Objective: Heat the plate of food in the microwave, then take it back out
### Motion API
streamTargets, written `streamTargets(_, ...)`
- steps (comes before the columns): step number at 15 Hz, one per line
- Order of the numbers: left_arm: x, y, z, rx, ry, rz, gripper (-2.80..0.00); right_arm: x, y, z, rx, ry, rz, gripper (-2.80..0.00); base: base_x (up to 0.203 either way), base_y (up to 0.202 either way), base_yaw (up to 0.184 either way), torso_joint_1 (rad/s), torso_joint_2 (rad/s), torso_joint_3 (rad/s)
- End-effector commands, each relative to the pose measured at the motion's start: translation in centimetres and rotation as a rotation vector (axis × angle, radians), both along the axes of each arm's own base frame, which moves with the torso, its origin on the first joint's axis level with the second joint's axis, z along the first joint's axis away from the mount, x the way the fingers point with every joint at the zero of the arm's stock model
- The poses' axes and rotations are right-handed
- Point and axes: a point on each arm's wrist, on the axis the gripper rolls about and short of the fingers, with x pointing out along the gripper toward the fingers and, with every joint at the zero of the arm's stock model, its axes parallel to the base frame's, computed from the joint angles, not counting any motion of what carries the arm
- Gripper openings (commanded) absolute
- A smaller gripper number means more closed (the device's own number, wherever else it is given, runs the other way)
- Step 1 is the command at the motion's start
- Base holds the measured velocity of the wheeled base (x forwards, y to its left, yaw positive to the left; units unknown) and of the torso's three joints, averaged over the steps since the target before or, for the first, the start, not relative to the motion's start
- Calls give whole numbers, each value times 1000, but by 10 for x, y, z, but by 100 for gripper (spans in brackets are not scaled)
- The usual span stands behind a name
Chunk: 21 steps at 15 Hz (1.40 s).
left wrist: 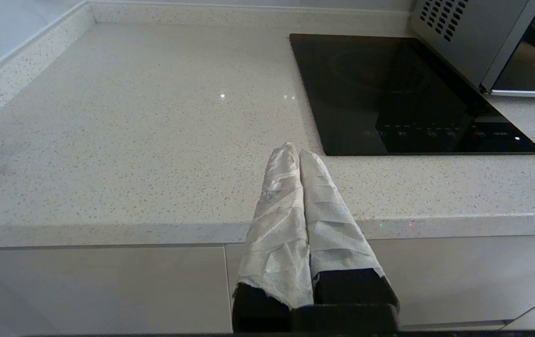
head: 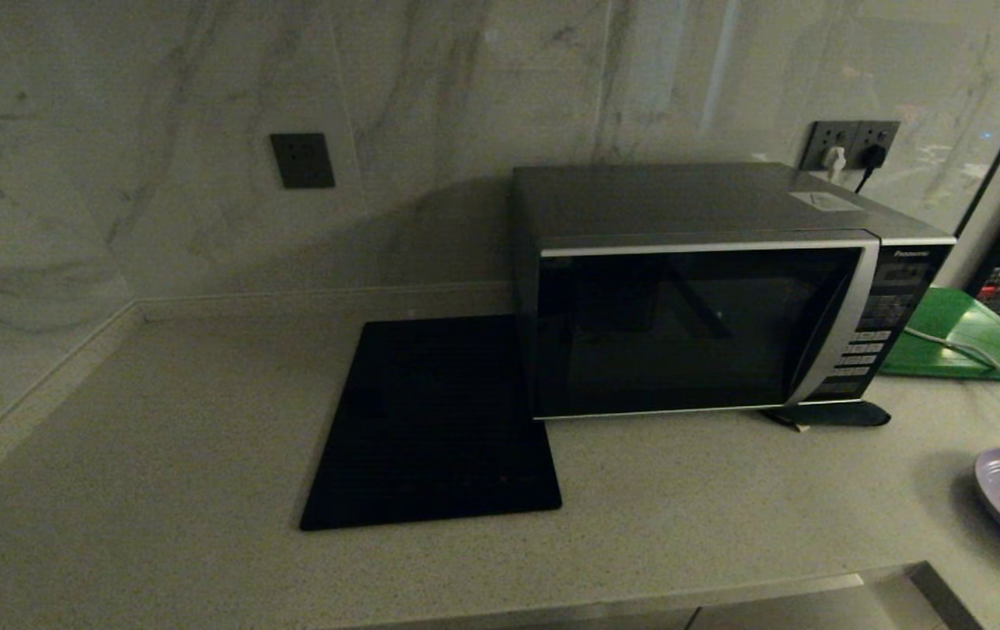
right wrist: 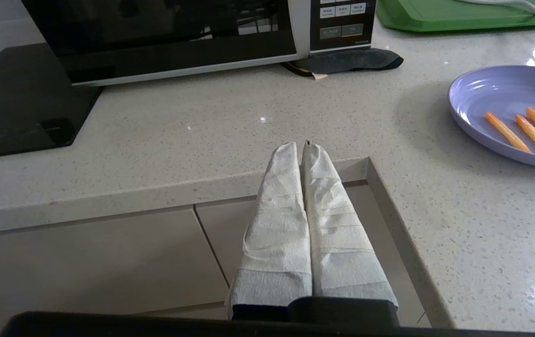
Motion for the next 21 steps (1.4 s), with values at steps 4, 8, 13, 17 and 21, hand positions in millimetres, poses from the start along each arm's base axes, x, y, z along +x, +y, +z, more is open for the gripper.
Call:
streamTargets(4,0,0,0,-1,-1,1,-280,0,0,-1,1,5,0,-280,0,0,0,0,0,0)
streamTargets(8,0,0,0,-1,-1,1,-280,0,0,-1,1,5,-1,-280,0,0,0,0,0,0)
streamTargets(13,0,0,0,-1,-1,2,-280,0,0,-1,1,7,0,-280,0,0,0,0,0,0)
streamTargets(17,0,0,0,-1,-1,1,-280,0,0,-1,1,4,-1,-280,0,0,0,0,0,0)
streamTargets(21,0,0,0,-1,-1,2,-280,0,0,-1,4,4,-3,-280,0,0,0,0,0,0)
